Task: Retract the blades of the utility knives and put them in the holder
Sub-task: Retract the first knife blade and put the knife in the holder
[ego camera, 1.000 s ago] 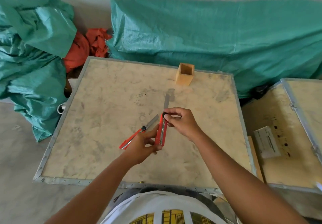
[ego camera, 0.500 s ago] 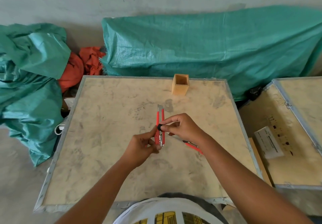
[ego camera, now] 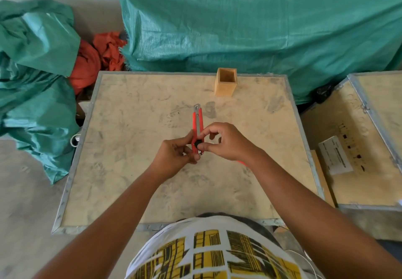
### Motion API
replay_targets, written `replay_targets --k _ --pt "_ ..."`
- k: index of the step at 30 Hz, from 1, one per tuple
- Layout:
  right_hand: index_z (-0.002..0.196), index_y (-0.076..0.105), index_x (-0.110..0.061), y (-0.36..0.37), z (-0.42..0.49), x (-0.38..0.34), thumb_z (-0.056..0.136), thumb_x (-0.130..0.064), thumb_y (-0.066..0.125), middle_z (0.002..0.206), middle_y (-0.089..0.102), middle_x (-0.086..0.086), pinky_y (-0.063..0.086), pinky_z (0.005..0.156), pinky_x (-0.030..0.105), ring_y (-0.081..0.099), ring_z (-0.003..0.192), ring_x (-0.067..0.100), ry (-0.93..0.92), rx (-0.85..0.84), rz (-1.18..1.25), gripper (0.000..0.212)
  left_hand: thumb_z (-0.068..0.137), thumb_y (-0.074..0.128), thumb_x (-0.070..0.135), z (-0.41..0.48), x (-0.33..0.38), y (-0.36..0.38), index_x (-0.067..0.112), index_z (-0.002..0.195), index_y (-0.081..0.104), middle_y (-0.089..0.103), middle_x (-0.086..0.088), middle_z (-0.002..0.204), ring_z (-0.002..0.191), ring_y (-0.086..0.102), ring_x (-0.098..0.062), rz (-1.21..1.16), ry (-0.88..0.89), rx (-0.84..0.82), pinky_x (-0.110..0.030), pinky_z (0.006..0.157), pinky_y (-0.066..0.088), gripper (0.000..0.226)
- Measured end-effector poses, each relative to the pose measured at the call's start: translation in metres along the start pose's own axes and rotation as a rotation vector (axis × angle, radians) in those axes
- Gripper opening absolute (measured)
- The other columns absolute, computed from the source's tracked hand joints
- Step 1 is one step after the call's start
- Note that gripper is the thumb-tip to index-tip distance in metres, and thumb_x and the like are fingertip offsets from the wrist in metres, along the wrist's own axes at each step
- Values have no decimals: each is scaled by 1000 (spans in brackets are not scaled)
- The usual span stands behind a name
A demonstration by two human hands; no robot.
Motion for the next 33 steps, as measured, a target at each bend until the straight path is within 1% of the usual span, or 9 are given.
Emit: replay_targets --k 3,6,11,16,22,24,26,29,33 --pt "90 76 -21 1 -3 2 77 -24 87 85 64 -22 38 68 3 53 78 -5 -23 12 12 18 77 73 -16 -1 3 2 13 134 57 76 -4 84 64 65 -6 39 17 -5 -19 70 58 67" --pt "100 79 -27 0 -5 0 79 -22 86 92 69 -22 41 72 8 56 83 -9 -56 3 50 23 76 74 -15 -2 6 2 13 134 58 76 -10 89 65 66 -8 40 22 8 -20 70 58 66" --pt "95 80 -28 -3 -8 2 76 -29 87 94 71 -15 39 68 15 57 87 7 -26 59 37 21 76 75 -15 -2 9 5 11 135 59 76 -13 97 66 67 -12 43 27 10 -25 71 61 67" --pt "104 79 -26 -6 -14 2 80 -24 85 94 67 -23 41 70 7 55 85 -9 -49 23 61 25 76 74 -16 -4 4 9 7 137 56 76 -9 90 68 70 -14 3 4 6 -28 70 62 68" --pt "90 77 -30 -11 -16 13 71 -38 89 95 72 -11 43 73 19 59 85 10 -24 147 29 24 75 74 -17 1 10 19 22 131 57 79 4 84 69 69 -14 -18 13 -32 -25 69 61 70" --pt "93 78 -29 -14 -16 17 72 -39 88 95 73 -13 43 72 14 60 85 9 -14 158 48 25 74 75 -17 7 10 22 23 130 58 79 3 86 70 69 -15 -24 5 -41 -27 72 61 70" --pt "99 78 -28 -21 -16 23 80 -35 83 99 75 -13 47 71 11 64 85 8 25 171 166 21 73 76 -16 14 9 25 19 132 59 78 -2 95 71 69 -17 -22 2 -45 -31 75 62 70" --pt "107 77 -22 -35 -8 33 91 -24 74 103 77 -9 57 78 20 72 88 9 74 227 281 16 69 80 -15 30 8 31 20 130 62 76 -6 105 72 68 -21 -7 -3 -60 -37 80 62 72" --pt "112 76 -20 -66 21 45 92 -15 71 107 75 -5 56 72 20 73 94 14 91 311 279 20 68 83 -12 66 16 41 24 129 63 77 0 103 72 68 -19 57 10 -86 -32 84 60 73"
Point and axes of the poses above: each hand's wrist, its own z-axis towards the middle knuckle, its own y-axis out of the palm, x = y × z, the point moved 6 cm from there along z, towards the middle knuckle
